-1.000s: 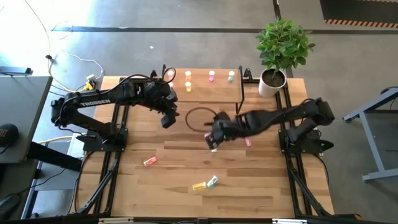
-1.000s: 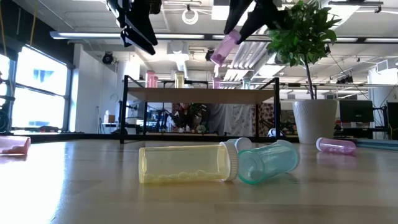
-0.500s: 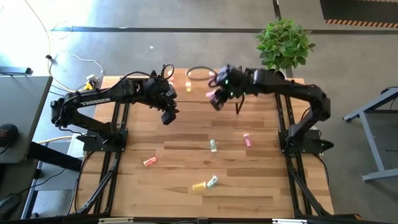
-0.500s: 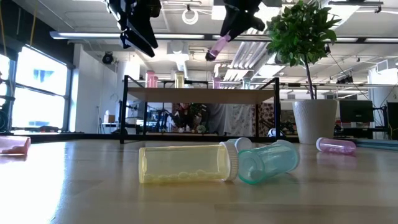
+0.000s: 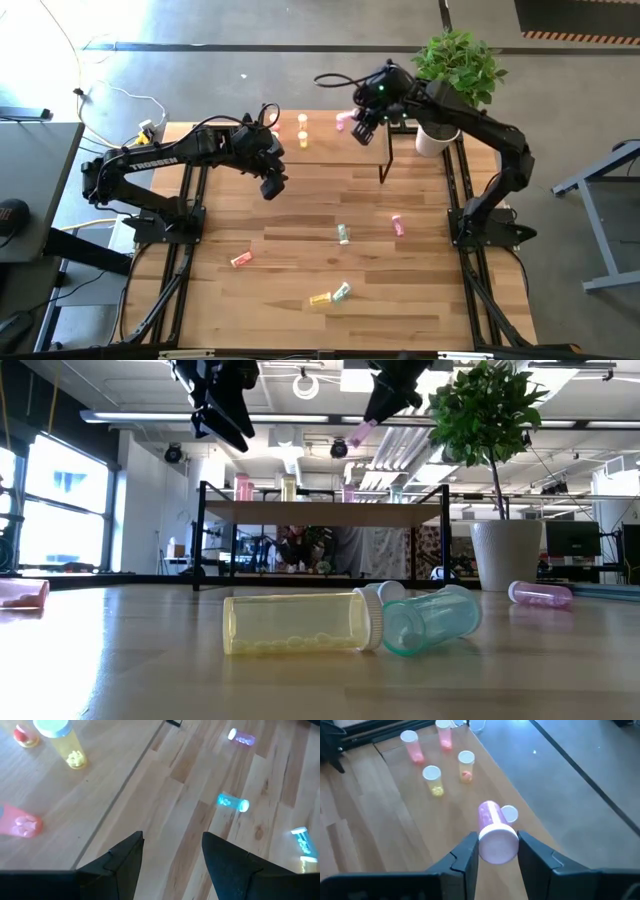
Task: Pick and place medicine bottles onto shelf by color
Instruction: Put the bottom violet pill bottle on the shelf aligned with the other violet pill bottle
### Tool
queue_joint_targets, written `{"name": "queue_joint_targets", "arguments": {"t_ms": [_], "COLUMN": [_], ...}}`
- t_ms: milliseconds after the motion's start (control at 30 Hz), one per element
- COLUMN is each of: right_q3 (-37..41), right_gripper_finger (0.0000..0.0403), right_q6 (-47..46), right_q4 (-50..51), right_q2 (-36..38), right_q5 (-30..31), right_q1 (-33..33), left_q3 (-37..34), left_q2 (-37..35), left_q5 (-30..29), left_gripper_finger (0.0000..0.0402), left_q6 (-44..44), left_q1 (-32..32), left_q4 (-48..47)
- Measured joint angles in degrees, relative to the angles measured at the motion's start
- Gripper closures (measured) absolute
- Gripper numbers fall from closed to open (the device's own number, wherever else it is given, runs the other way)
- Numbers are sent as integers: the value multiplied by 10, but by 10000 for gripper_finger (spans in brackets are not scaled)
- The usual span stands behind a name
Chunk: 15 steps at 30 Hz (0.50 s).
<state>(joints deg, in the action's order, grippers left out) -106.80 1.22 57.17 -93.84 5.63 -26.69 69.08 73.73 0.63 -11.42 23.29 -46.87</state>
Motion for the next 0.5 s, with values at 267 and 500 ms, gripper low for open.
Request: {"name": "queue_joint_targets", "arguments": {"t_ms": [267,500], "right_q3": [-1,-1], "right_gripper_finger": [299,299], "right_q6": [50,69], "right_q4": [0,5], "right_q2": [-14,-44], "right_q5": [-42,-44], "right_q1": [-3,5], "left_q3": [0,0], "left_q2": [0,0], "left_q5": [0,0], "left_gripper_finger": [206,206], "left_q6": [-4,-4], "left_q1": [0,0], "left_q4": [1,3]}}
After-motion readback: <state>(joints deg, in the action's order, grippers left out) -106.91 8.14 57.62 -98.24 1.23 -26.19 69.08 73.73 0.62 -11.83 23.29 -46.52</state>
